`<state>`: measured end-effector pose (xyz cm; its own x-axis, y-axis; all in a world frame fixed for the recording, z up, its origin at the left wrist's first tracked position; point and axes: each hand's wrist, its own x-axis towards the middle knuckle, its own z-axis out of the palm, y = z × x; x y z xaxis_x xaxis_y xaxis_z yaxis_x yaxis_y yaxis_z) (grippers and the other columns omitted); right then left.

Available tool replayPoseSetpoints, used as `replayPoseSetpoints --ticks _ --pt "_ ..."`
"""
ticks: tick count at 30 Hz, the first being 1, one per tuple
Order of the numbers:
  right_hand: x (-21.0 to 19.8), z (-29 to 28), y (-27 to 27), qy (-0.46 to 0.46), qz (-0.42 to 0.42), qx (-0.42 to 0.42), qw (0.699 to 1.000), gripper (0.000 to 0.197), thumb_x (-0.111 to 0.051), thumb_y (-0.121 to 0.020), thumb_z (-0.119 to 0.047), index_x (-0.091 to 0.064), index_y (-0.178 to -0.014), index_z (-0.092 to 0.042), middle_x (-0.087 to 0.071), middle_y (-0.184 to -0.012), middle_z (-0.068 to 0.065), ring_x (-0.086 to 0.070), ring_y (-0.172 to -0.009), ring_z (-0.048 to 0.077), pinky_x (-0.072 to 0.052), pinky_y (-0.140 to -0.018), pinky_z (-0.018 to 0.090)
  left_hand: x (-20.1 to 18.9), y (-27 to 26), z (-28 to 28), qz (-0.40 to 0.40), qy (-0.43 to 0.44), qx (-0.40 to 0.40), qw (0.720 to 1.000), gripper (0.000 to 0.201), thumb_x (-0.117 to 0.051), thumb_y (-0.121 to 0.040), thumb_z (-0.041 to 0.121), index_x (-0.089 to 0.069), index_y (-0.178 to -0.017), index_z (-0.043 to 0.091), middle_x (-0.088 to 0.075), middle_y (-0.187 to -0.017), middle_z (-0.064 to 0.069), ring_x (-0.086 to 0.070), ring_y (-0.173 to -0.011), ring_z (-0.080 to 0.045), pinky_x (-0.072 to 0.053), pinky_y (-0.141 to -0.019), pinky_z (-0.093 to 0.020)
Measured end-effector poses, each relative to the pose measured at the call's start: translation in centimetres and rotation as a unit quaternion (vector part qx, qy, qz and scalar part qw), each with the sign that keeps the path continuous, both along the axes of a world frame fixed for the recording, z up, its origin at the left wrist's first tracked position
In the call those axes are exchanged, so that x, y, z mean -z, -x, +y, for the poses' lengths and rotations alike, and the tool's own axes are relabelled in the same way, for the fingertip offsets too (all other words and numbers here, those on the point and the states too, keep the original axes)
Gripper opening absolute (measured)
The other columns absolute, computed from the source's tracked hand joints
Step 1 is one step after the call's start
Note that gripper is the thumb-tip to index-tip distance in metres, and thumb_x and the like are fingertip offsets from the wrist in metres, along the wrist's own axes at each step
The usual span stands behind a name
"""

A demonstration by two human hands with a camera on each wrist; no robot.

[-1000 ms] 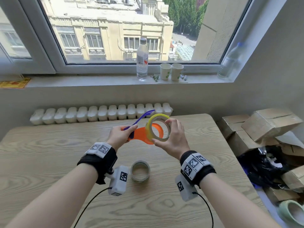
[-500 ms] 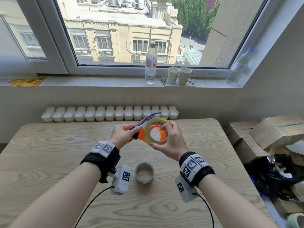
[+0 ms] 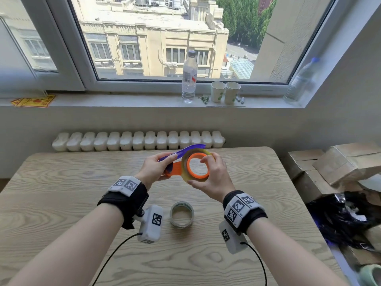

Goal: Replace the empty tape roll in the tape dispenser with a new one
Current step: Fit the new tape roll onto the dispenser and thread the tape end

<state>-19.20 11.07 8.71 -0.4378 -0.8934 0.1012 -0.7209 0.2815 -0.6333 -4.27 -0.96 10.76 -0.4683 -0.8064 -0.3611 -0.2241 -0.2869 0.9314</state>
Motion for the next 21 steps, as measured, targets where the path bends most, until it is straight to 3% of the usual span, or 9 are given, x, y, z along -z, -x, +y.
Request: replayPoseSetpoints --ticks 5,9,15,18,21 --pt "-0.1 -0.4 0.0 0.016 -0.005 -0.001 1.0 0.078 -0.083 -0.06 -0.042 -0.043 -0.122 -0.015 -0.041 -0.135 0.01 -0.037 -0.128 0.025 -0.034 -0.108 0.037 -0.7 -0.2 -0.2 -0.005 -0.005 0.016 1.0 0.009 -0.064 -0.086 0.033 -0.069 -0.092 0.03 -0.061 -0.088 -0.01 -0.057 -0.081 -0.022 -0.055 -0.074 -0.032" --pt "-0.3 -0.7 0.0 0.013 -0.04 -0.014 0.999 0.094 -0.084 -0.06 -0.04 -0.031 -0.134 -0.017 -0.021 -0.15 0.012 -0.02 -0.141 0.024 -0.026 -0.115 0.039 -1.1 -0.4 -0.6 -0.012 -0.011 0.032 0.999 0.016 -0.061 -0.088 0.032 -0.069 -0.1 0.025 -0.058 -0.083 -0.009 -0.053 -0.075 -0.021 -0.055 -0.076 -0.034" --pt "-0.6 -1.3 0.4 -0.048 -0.017 -0.079 0.996 0.116 -0.088 -0.051 -0.042 -0.018 -0.142 -0.026 -0.002 -0.156 0.008 -0.006 -0.146 0.025 -0.021 -0.118 0.044 -1.2 -0.5 -1.2 -0.045 0.006 0.05 0.998 0.022 -0.06 -0.088 0.035 -0.069 -0.104 0.022 -0.057 -0.077 -0.007 -0.054 -0.063 -0.017 -0.057 -0.074 -0.037" --pt "-0.8 -1.4 0.3 -0.046 0.009 -0.09 0.995 0.129 -0.089 -0.044 -0.041 -0.006 -0.142 -0.038 0.0 -0.156 0.005 -0.01 -0.145 0.028 -0.029 -0.113 0.053 -1.8 -0.4 -1.4 -0.056 0.008 0.06 0.997 0.015 -0.062 -0.087 0.036 -0.07 -0.094 0.026 -0.059 -0.083 -0.01 -0.056 -0.065 -0.019 -0.057 -0.072 -0.038" --pt "-1.1 -1.6 0.1 -0.082 0.036 -0.114 0.989 0.131 -0.09 -0.046 -0.037 -0.002 -0.143 -0.046 0.003 -0.156 0.002 -0.008 -0.143 0.03 -0.029 -0.111 0.054 -2.5 -0.4 -1.7 -0.081 0.024 0.086 0.993 0.022 -0.063 -0.085 0.038 -0.071 -0.1 0.023 -0.062 -0.087 -0.011 -0.061 -0.071 -0.02 -0.059 -0.074 -0.039"
